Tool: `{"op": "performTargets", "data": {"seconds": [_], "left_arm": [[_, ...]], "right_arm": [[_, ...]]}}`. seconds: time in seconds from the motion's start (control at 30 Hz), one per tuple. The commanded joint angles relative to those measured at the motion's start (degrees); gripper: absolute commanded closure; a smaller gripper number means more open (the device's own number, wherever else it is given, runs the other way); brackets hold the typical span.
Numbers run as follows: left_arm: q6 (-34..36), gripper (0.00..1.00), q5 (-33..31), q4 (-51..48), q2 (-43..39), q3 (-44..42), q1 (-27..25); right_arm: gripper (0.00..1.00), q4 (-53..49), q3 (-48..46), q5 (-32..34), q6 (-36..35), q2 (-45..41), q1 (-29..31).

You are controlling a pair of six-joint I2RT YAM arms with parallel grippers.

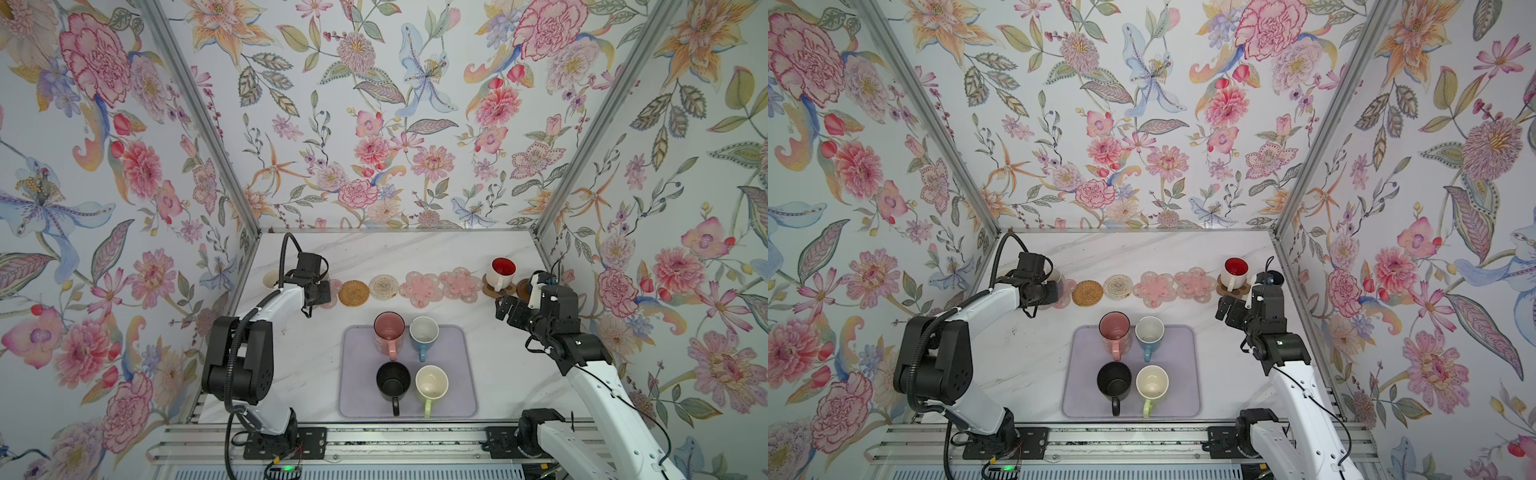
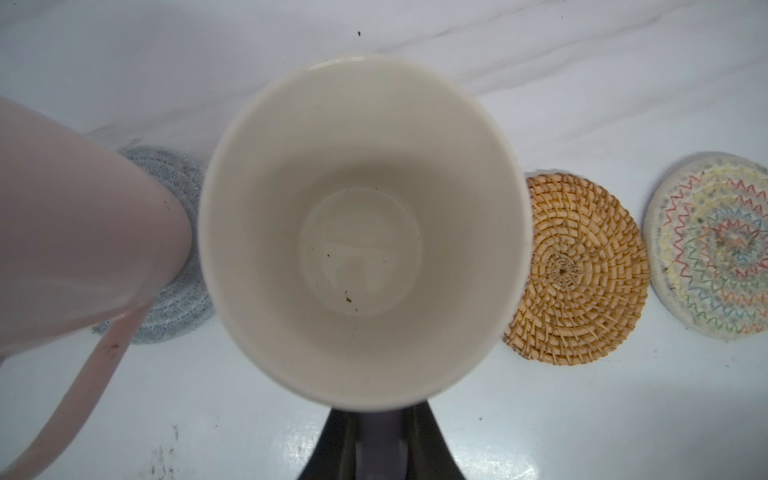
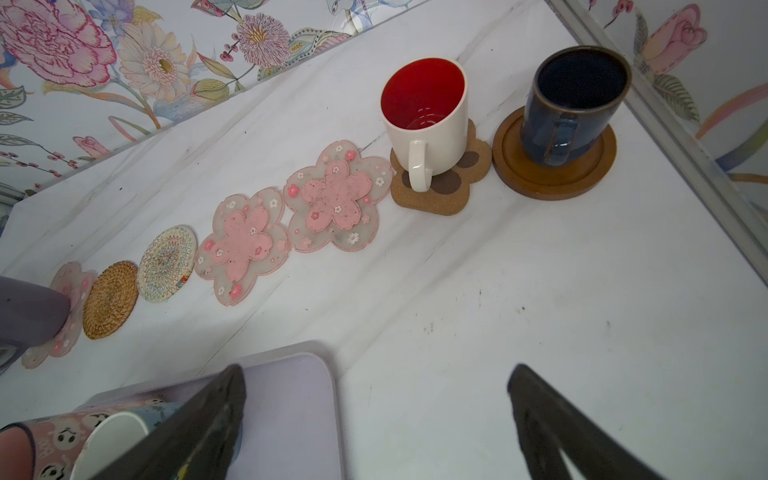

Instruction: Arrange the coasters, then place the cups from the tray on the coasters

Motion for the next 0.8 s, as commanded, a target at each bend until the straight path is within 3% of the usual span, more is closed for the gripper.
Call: {"op": "performTargets", "data": {"seconds": [0.0, 0.77], "left_arm": [[0.21, 1.00, 0.27, 3.63, -0.19, 2.67, 0.56], [-0.31, 1.00, 0.94, 3.85, 1.48, 2.32, 0.82]], "right_arm": [[0.01, -1.13, 0.48, -0.20, -0.78, 0.25, -0.34], [0.01, -1.20, 0.48, -0.56, -0.69, 0.05, -0.38]]}}
